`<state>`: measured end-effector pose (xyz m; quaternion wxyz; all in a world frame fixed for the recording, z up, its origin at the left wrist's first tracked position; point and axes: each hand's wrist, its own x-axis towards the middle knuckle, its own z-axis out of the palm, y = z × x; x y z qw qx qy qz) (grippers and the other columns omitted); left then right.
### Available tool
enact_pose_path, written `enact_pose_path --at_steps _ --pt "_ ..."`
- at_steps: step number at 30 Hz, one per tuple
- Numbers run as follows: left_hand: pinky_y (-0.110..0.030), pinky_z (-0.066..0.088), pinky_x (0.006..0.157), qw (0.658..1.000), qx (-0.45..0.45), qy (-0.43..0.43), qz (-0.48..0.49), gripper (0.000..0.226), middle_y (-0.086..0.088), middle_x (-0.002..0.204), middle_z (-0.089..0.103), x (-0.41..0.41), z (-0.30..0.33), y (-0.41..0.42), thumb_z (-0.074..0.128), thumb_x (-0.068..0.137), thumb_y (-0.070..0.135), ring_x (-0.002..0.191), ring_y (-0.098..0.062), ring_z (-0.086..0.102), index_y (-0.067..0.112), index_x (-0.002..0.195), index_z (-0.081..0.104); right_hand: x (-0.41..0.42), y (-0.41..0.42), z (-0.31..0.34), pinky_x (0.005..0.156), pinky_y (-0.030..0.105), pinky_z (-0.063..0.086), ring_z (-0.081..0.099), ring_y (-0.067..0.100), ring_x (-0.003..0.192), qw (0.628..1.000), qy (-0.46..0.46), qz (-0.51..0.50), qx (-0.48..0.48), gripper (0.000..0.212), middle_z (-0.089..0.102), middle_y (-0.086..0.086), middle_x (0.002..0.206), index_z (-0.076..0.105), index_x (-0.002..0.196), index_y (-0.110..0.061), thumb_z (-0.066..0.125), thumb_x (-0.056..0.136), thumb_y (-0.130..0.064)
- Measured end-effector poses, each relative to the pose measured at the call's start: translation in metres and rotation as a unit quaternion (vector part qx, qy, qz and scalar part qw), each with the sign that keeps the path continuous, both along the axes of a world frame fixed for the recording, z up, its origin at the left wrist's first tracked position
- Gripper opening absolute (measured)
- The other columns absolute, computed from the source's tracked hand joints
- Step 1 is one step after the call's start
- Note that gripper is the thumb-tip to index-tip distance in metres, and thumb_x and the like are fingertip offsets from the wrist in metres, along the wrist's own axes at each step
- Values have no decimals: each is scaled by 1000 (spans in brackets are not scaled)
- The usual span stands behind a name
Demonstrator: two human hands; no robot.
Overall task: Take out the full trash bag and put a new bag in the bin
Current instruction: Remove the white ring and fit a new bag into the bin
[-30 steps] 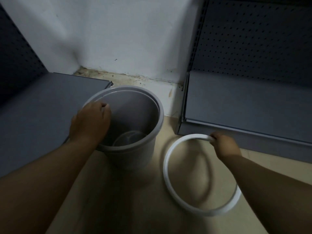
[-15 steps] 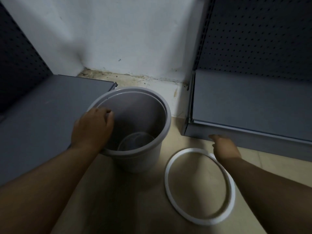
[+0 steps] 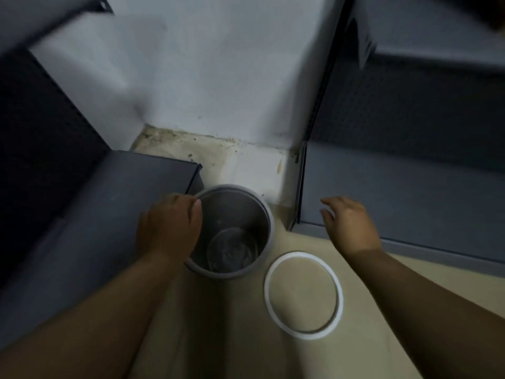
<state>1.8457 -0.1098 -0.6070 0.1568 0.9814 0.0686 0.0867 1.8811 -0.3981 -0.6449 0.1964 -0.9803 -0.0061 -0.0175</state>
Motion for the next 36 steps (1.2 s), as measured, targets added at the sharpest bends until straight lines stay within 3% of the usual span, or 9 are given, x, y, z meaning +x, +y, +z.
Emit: enact_pose_path --at_steps 2,7,13,15,18,21,26,29,36 --pt "-38 38 75 1000 3 -6 -4 36 -11 94 63 -5 57 -3 31 94 34 84 -32 56 15 91 62 1 12 61 95 41 42 51 37 115 1000 0 21 -5 33 62 17 122 60 124 -9 52 94 -19" --pt "-31 32 62 998 4 -56 -17 46 -12 78 63 -14 230 -7 23 85 40 71 -33 58 13 75 59 5 43 231 94 39 43 53 36 113 997 -30 73 10 33 62 15 121 60 124 -10 53 94 -21" --pt "-38 46 68 994 21 -98 50 51 -9 84 64 -39 421 -13 19 84 43 79 -33 59 16 79 61 4 80 417 89 39 48 59 33 107 978 -131 157 27 30 67 8 115 65 119 -14 58 90 -23" --pt "-39 49 71 988 20 -125 85 48 -7 84 66 -57 471 -14 23 86 42 80 -30 60 17 81 63 0 93 469 89 39 48 59 30 108 969 -149 197 21 32 66 6 118 63 122 -16 57 91 -25" --pt "-30 49 59 979 58 -147 125 33 2 72 66 -89 535 -8 37 83 36 65 -22 64 23 73 65 -11 115 539 83 38 50 61 31 103 945 -200 258 24 31 68 8 114 65 119 -14 60 89 -24" --pt "-33 49 70 965 96 -185 162 36 2 85 68 -124 584 5 36 83 38 76 -23 64 22 87 67 -21 145 592 77 40 52 64 36 94 918 -250 306 41 29 71 14 106 68 112 -8 66 86 -20" --pt "-37 42 84 933 176 -225 218 45 -2 106 66 -186 649 39 29 87 41 98 -25 58 18 107 63 -49 206 655 88 42 47 56 35 109 896 -261 352 74 36 64 15 120 60 124 -10 56 91 -26" --pt "-36 42 87 917 206 -227 255 40 -1 112 65 -213 669 65 37 90 39 103 -23 58 18 114 61 -65 240 671 89 43 48 53 35 112 886 -247 389 54 38 61 15 123 57 125 -12 56 91 -30" --pt "-35 37 98 914 215 -182 294 46 -1 125 58 -228 674 116 33 92 45 115 -20 52 18 123 53 -69 303 677 96 39 45 46 29 126 870 -219 441 -1 60 49 8 139 41 139 -18 59 87 -39"
